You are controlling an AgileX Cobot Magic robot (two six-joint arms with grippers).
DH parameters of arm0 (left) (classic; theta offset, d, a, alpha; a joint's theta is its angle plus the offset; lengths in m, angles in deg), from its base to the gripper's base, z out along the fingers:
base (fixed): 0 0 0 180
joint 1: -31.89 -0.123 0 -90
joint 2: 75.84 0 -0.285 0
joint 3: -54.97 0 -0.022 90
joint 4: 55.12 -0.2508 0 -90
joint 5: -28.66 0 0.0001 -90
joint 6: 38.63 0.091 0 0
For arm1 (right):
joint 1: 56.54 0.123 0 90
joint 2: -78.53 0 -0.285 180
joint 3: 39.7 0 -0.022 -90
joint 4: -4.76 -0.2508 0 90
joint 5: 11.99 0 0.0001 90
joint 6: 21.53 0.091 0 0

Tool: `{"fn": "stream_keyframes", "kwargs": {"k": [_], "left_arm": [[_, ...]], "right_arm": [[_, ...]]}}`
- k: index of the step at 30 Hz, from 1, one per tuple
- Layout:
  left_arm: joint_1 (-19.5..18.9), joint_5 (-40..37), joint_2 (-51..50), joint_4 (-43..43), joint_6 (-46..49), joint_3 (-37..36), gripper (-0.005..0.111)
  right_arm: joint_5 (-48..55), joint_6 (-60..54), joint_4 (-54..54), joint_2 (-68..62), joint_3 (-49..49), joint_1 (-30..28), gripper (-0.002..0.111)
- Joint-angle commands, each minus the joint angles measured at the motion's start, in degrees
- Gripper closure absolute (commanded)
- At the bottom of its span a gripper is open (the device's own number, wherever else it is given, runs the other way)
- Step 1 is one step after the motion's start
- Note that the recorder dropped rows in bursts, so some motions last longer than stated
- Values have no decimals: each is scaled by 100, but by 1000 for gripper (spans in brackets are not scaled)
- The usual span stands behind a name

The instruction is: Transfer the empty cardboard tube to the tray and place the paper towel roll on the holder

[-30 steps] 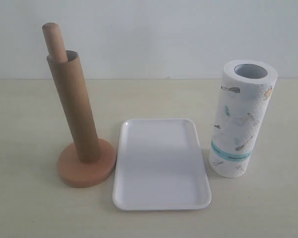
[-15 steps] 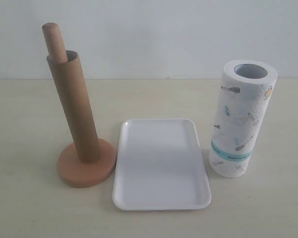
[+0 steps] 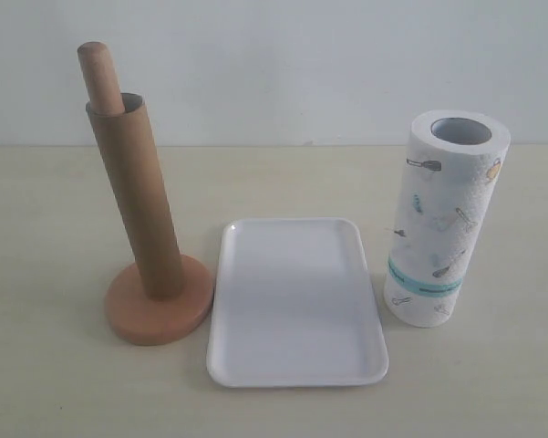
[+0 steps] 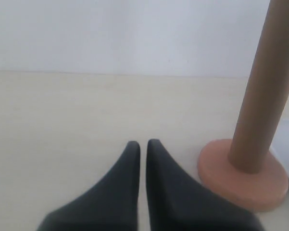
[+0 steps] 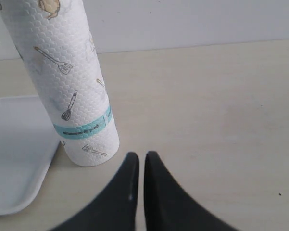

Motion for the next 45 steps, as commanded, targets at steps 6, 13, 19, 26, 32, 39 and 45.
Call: {"fn": "stream_keyframes", "kwargs": {"k": [6, 13, 19, 26, 32, 39, 45], "left_arm": [[20, 2397, 19, -3, 32, -16, 103], [20, 3448, 19, -3, 77, 370, 103], [20, 3448, -1080, -3, 77, 1301, 103], [20, 3493, -2877, -3, 77, 1825, 103], [20, 3551, -3631, -3, 77, 1832, 103], [20, 3616, -4117, -3, -132, 1832, 103], [24, 3560, -4632, -841, -1288, 1832, 103]], "right_arm": [[-11, -9, 28, 25, -7, 6, 104], [-11, -19, 28, 25, -7, 6, 104], [-22, -19, 28, 25, -7, 6, 104], [-22, -19, 28, 25, -7, 6, 104], [-22, -19, 28, 25, -7, 6, 104], [-22, -19, 28, 25, -7, 6, 104], [-22, -19, 28, 25, -7, 6, 104]]}}
